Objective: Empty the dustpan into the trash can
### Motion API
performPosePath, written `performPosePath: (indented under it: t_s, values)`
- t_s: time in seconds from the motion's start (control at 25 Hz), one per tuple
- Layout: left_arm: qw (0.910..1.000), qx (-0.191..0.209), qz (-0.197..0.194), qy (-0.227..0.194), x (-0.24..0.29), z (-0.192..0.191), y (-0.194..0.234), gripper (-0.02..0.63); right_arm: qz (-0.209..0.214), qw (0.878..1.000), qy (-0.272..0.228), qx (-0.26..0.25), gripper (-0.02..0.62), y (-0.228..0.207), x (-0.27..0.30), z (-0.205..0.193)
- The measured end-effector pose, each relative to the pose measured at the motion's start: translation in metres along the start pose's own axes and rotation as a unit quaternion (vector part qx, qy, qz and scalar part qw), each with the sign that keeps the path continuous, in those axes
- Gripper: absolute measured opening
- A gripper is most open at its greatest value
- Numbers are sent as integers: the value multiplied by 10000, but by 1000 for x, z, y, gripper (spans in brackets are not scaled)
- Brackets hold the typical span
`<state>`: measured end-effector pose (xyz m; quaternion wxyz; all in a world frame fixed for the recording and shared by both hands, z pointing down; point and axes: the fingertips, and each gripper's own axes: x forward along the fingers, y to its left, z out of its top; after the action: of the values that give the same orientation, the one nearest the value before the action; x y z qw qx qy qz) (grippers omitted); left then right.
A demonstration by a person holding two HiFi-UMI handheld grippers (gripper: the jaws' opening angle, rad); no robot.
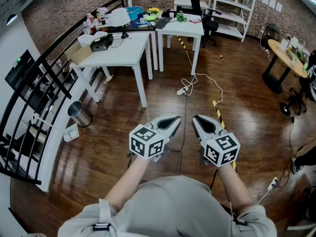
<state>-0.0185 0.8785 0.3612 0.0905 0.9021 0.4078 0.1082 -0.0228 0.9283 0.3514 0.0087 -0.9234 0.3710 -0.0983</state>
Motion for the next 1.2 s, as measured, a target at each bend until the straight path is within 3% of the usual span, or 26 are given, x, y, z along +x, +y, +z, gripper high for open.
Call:
performPosePath:
  t_s: [0.28, 0.52, 0.8, 1.08, 1.2]
  values:
    - [9986, -5, 523, -123, -26, 8, 29, 5, 374, 9990, -205, -149, 9, 18, 26, 21]
    - [9889, -132, 1440, -349, -91, 7, 68, 5, 1095, 9932, -283, -273, 3, 64, 69, 29]
    - [9614, -272, 2670, -610, -192, 7, 111, 5, 2179, 9748, -304, -359, 1, 156, 126, 41]
    - [9214, -481, 3779, -766, -313, -5, 144, 5, 3224, 9460, -63, -347, 0, 265, 172, 27]
    - [9091, -484, 4059, -802, -365, -6, 165, 5, 3508, 9359, 72, -303, 0, 314, 198, 18]
